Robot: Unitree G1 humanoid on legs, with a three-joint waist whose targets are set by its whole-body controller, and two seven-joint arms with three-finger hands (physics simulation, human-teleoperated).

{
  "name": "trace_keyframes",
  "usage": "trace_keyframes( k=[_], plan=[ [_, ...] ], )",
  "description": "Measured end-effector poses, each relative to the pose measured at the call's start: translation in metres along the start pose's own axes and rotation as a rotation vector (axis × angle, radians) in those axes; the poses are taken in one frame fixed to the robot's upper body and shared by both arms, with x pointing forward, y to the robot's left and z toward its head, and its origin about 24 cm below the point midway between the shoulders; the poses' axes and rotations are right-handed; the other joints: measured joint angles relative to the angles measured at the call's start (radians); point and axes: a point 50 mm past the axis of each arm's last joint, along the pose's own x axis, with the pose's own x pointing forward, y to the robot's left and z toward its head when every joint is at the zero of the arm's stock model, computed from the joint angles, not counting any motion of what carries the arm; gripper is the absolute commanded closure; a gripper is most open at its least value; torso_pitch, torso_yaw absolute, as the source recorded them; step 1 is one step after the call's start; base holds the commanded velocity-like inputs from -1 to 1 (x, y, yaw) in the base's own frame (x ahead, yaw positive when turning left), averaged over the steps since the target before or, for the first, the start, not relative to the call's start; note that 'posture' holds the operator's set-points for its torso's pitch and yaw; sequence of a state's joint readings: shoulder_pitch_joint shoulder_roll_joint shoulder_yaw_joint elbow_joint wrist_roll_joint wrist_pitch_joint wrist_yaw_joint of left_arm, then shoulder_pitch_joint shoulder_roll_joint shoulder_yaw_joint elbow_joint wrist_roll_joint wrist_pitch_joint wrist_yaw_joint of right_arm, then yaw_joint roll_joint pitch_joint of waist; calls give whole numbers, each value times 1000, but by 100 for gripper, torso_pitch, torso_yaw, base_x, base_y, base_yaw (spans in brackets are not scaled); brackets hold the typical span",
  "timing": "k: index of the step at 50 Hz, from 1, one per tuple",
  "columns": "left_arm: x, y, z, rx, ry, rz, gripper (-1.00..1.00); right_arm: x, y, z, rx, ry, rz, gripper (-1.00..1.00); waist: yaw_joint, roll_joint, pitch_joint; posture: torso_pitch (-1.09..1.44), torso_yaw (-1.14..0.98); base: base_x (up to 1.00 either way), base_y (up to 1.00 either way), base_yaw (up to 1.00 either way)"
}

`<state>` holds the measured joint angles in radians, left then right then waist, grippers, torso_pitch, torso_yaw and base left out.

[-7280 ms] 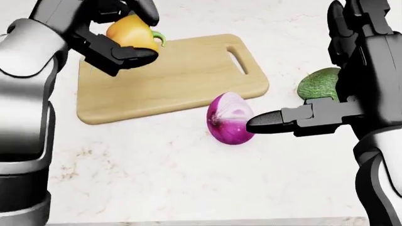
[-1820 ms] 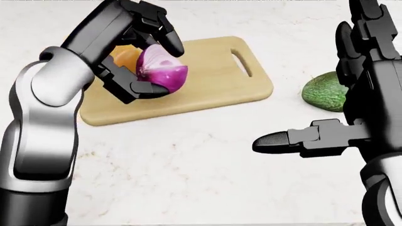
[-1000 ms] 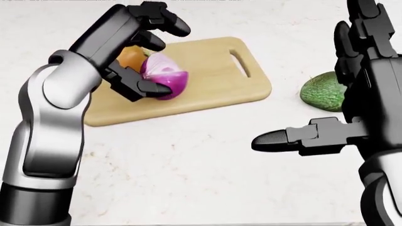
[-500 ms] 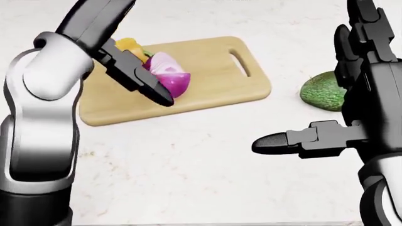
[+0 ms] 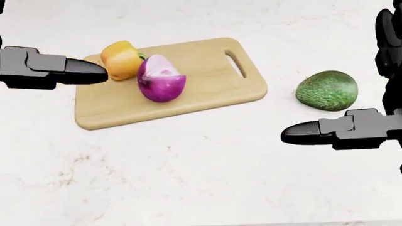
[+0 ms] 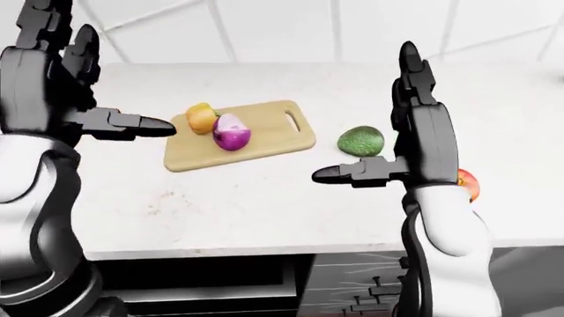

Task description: Place the avocado, onion, tomato and bell pepper on the cutting board.

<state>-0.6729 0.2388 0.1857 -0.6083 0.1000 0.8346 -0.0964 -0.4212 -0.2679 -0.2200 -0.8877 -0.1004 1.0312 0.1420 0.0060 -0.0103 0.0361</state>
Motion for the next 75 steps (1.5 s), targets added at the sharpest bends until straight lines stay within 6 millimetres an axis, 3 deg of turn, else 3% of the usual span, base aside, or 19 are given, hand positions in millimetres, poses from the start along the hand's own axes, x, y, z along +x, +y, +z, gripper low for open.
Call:
trace_keyframes(
  k=[10, 15, 25, 33, 55, 75],
  plan=[
    [-31, 9, -22, -35, 113, 2, -100, 5, -24, 13, -90, 53, -12, -100, 1, -1, 6, 0, 0, 0, 0, 0],
    [-47, 4, -37, -80, 157, -11, -100, 17, -32, 6, -120, 110, -9, -100, 1, -1, 3, 0, 0, 0, 0, 0],
    [-50, 10, -44, -43, 161, 11, -100, 24, -50, -2, -212, 221, -9, -100, 2, -3, 3, 0, 0, 0, 0, 0],
    [-51, 10, -43, -32, 153, -1, -100, 46, -45, -13, -304, 364, 89, -100, -3, 2, 1, 0, 0, 0, 0, 0],
    [-54, 10, -50, -5, 178, -9, -100, 111, -33, -35, -485, 519, 248, -100, -7, 19, -1, 0, 0, 0, 0, 0],
    [-53, 10, -50, 0, 181, -16, -100, 131, -19, -57, -638, 588, 325, -100, -7, 20, -3, 0, 0, 0, 0, 0]
  ],
)
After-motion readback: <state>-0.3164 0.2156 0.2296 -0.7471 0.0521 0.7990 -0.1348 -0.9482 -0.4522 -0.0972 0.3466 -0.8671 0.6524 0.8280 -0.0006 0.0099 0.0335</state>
